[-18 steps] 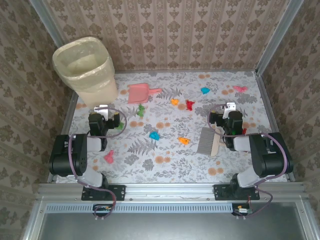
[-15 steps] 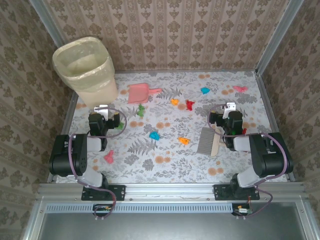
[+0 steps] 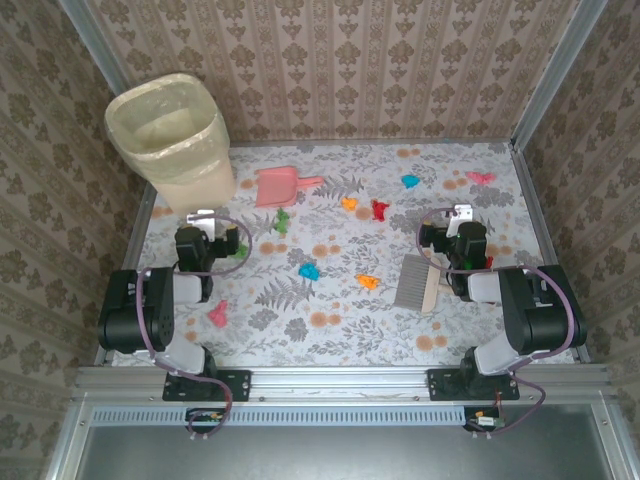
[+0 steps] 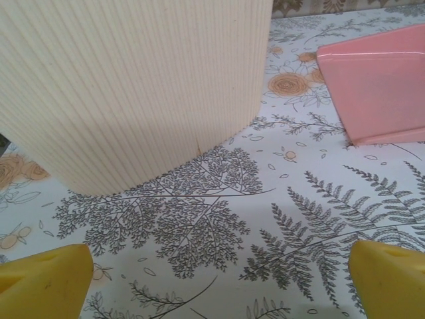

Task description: Sweep away the paper scraps from the table

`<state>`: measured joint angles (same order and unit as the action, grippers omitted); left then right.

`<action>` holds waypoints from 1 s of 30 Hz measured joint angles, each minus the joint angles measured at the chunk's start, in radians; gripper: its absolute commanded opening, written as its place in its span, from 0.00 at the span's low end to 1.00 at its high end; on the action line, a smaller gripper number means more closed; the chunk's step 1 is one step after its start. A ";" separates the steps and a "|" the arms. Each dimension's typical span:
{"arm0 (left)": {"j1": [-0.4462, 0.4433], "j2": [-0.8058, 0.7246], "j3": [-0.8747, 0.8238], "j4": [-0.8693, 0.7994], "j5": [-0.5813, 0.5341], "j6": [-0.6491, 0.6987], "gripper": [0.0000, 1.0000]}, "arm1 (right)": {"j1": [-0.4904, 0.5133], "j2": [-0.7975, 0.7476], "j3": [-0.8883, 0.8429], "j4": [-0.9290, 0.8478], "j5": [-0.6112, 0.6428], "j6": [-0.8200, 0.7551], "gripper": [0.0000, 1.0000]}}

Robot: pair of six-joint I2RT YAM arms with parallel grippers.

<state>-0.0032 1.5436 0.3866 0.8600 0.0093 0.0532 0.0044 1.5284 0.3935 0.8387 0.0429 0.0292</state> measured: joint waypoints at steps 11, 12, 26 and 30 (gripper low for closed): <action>0.005 0.000 0.000 0.000 0.019 0.000 1.00 | 0.000 0.000 0.000 0.000 0.000 0.000 1.00; 0.005 0.000 0.000 0.000 0.019 0.000 1.00 | 0.000 0.000 0.000 0.000 0.000 0.000 1.00; -0.046 -0.317 0.034 -0.209 -0.021 0.000 1.00 | 0.091 -0.264 0.013 -0.150 0.032 -0.046 1.00; -0.074 -0.480 0.078 -0.331 -0.071 -0.122 1.00 | 0.111 -0.381 0.013 -0.187 0.029 -0.048 1.00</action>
<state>-0.0769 1.0637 0.4648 0.5293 -0.0620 -0.0689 0.1158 1.1477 0.4068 0.6518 0.0723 -0.0185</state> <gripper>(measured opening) 0.998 0.999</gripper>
